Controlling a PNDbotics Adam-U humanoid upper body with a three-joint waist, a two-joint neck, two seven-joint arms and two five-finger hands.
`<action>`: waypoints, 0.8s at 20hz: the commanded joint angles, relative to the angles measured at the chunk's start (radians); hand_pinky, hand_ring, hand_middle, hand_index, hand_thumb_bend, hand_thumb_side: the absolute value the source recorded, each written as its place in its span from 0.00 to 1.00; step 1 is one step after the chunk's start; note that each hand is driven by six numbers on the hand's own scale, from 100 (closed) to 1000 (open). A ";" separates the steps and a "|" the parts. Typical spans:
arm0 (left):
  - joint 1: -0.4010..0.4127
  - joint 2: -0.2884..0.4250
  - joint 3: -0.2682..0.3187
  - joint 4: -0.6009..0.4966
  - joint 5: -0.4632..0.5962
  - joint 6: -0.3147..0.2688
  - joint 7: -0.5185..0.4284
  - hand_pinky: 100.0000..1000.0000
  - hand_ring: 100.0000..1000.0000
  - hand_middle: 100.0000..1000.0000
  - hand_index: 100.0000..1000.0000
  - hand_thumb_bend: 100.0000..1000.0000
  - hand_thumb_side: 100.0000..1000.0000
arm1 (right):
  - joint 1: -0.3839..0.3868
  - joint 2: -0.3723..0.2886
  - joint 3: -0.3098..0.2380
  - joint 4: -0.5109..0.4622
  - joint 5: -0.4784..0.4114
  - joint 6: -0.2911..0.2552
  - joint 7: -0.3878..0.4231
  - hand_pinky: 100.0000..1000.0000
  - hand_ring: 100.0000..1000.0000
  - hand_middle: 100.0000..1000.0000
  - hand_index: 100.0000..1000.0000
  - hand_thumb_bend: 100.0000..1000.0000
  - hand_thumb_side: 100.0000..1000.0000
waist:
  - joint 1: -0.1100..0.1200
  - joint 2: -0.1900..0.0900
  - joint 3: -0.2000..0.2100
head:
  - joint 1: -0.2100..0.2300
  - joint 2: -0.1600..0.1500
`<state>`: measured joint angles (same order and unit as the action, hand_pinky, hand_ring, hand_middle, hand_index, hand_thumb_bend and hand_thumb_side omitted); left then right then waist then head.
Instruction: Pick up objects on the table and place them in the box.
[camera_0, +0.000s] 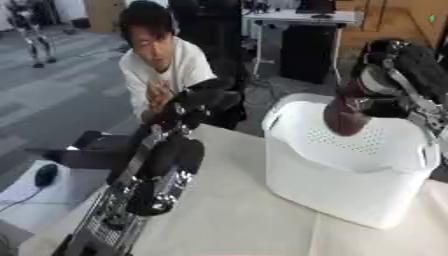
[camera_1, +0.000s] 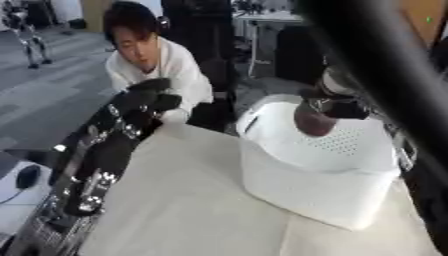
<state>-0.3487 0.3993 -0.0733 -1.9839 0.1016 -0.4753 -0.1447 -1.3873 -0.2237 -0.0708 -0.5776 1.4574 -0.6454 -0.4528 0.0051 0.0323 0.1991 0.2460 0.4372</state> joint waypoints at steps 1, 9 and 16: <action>-0.022 0.009 0.002 -0.016 0.005 -0.001 -0.003 0.89 0.83 0.91 0.90 0.00 0.61 | -0.019 -0.027 -0.018 0.008 0.059 0.025 -0.045 0.00 0.00 0.00 0.01 0.33 0.18 | 0.002 -0.006 0.004 | 0.007 -0.022; -0.028 0.007 0.000 -0.016 0.006 -0.001 -0.007 0.89 0.83 0.91 0.90 0.00 0.61 | 0.003 -0.029 -0.030 0.051 0.184 0.104 -0.073 0.00 0.37 0.46 0.48 0.33 0.51 | 0.002 0.002 0.012 | 0.012 -0.023; -0.031 0.006 -0.002 -0.016 0.009 -0.001 -0.010 0.89 0.83 0.91 0.90 0.00 0.61 | 0.019 -0.030 -0.039 0.080 0.223 0.144 0.018 1.00 0.87 0.93 0.87 0.38 0.98 | 0.001 0.003 0.017 | 0.018 -0.025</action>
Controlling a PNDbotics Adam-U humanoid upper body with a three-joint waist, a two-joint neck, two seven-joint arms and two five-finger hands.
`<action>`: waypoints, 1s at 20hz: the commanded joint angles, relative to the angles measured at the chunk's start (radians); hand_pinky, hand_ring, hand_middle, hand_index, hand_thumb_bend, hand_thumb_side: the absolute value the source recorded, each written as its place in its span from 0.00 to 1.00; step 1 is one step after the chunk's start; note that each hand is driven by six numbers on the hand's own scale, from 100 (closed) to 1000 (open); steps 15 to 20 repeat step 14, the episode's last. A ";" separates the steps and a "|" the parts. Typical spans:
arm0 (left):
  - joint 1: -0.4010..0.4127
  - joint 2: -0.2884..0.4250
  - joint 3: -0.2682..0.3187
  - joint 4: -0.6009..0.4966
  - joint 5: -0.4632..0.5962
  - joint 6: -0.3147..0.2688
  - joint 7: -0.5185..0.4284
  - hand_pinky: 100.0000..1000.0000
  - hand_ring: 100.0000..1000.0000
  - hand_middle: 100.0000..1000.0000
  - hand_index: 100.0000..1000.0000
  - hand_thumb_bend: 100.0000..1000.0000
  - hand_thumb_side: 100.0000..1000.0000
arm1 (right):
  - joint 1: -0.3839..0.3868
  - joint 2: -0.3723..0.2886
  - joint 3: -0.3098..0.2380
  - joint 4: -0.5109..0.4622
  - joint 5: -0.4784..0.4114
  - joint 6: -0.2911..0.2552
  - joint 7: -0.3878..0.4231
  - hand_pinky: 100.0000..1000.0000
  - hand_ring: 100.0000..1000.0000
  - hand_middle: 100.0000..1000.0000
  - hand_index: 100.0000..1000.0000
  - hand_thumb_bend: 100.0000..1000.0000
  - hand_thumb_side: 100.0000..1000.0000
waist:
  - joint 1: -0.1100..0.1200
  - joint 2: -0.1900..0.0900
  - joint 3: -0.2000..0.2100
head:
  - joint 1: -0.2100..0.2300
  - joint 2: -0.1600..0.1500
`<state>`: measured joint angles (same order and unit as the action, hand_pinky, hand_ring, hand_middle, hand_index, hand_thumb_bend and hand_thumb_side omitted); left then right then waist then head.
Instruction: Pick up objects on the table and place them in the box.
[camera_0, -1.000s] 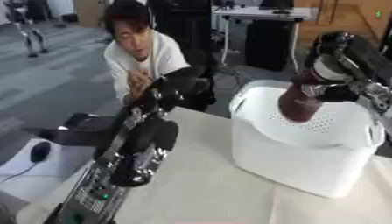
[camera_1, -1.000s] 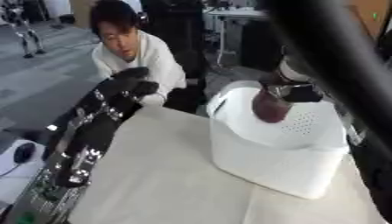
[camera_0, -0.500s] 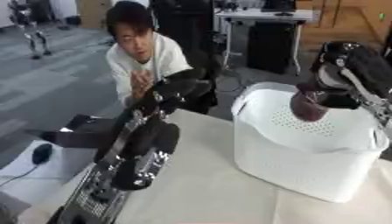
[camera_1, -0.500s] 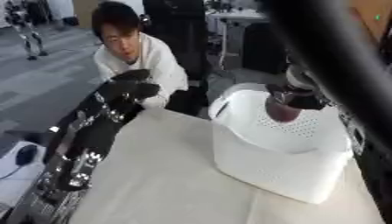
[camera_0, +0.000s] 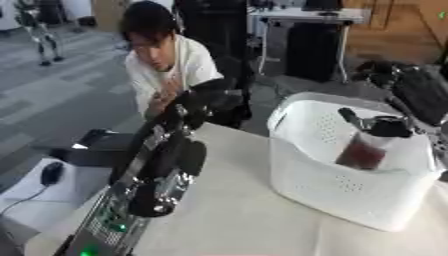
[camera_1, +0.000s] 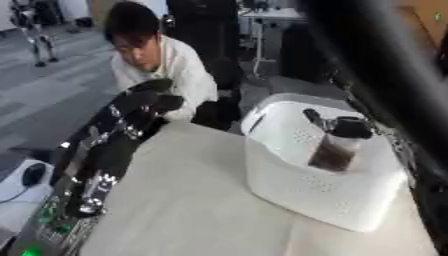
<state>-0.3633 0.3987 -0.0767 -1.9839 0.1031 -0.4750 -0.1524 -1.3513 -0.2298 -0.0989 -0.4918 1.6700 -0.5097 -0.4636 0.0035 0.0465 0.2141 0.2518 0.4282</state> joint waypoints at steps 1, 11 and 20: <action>-0.017 0.006 0.001 -0.016 0.007 -0.001 -0.003 0.89 0.83 0.91 0.90 0.00 0.61 | -0.017 -0.025 -0.012 -0.004 0.011 0.011 0.041 1.00 0.87 0.93 0.87 0.38 0.98 | 0.002 -0.011 0.003 | 0.014 -0.016; -0.012 0.007 0.005 -0.016 0.006 0.001 0.001 0.89 0.83 0.91 0.90 0.00 0.61 | -0.003 -0.028 -0.011 -0.044 -0.088 -0.045 0.039 0.89 0.82 0.89 0.86 0.41 1.00 | 0.003 -0.019 0.003 | 0.016 -0.017; -0.009 0.010 0.007 -0.016 0.004 0.002 0.006 0.89 0.83 0.91 0.90 0.00 0.61 | 0.045 -0.047 0.034 -0.120 -0.248 -0.152 0.032 0.80 0.78 0.86 0.84 0.37 1.00 | 0.003 -0.024 0.001 | 0.017 -0.019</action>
